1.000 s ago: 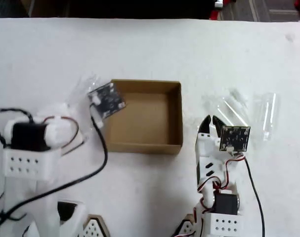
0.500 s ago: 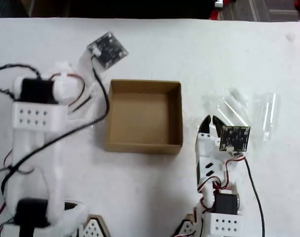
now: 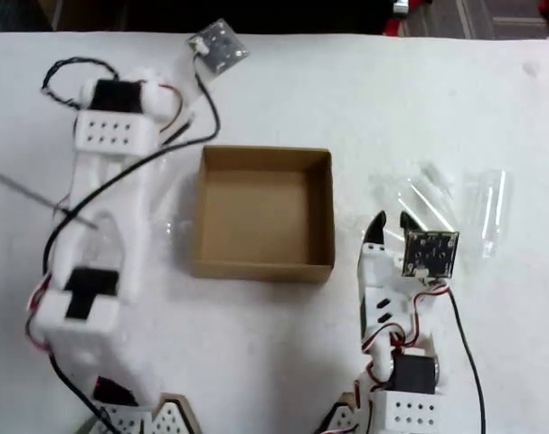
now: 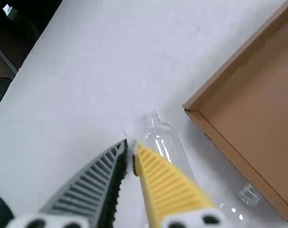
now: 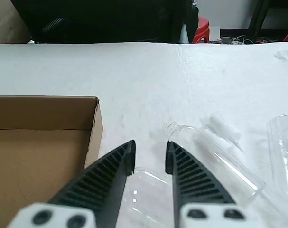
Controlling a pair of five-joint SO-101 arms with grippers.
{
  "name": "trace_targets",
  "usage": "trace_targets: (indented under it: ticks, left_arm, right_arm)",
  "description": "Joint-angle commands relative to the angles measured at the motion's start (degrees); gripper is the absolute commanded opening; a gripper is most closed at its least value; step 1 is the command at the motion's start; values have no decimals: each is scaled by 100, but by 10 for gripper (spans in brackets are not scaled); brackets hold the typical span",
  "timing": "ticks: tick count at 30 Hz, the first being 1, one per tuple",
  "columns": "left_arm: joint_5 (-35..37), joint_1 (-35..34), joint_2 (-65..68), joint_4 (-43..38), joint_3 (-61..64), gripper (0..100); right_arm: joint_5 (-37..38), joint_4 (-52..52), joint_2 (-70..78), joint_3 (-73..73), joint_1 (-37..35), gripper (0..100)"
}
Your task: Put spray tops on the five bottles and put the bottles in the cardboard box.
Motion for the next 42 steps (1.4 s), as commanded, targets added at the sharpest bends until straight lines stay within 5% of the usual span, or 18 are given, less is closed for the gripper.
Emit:
trace_targets:
  ticks: [1,7,12,14,27,42]
  left_arm:
    - [141,-110,1077,-62,-1029,20]
    - [1231,-127,2352,-44,-2400,33]
    - [2119,-145,3073,475,-3481,204]
    - [2312,-251,3336,545,-3851,198]
    - [1398,-488,4558,730,-5178,177]
    - [1363,-444,4585,290,-4334,177]
  right_arm:
    - [79,-13,-22,44,31,94]
    - [79,-22,-22,44,31,94]
    - [79,-22,-22,44,31,94]
    - [79,-22,-22,44,31,95]
    - [79,-22,-22,44,31,95]
    - [79,-22,-22,44,31,95]
